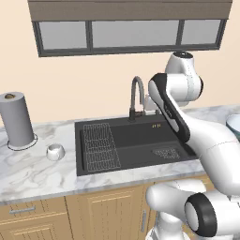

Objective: Pick the mug and place it in the sink. Pick the bowl and place it in the open cabinet and then close the cabinet.

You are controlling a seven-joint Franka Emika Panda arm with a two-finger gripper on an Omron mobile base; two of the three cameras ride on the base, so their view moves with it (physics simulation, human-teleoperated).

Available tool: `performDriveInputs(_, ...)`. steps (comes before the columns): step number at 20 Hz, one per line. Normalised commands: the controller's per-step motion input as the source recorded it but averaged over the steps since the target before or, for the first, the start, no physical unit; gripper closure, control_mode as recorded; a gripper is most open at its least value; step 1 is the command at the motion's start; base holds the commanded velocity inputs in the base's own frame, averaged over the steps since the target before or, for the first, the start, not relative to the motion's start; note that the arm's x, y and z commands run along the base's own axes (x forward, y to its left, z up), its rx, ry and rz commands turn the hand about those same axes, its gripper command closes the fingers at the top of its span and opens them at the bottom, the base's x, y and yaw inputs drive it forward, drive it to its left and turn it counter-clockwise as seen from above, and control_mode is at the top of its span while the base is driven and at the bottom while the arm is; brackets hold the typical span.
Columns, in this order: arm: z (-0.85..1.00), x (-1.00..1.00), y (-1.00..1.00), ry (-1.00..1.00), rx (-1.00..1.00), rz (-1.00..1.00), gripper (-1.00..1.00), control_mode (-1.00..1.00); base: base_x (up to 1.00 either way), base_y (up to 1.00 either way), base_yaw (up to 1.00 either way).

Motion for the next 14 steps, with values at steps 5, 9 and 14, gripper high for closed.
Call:
performDriveInputs(5,0.00,-0.28,0.28,-0.01,0.00,0.00,-1.00,-1.00,0.00,0.00,0.00)
performDriveInputs(9,0.00,-0.26,0.39,0.00,0.00,0.00,-1.00,-1.00,0.00,0.00,0.00)
performDriveInputs(14,-0.02,-0.21,0.56,0.00,0.00,0.00,-1.00,-1.00,0.00,0.00,0.00)
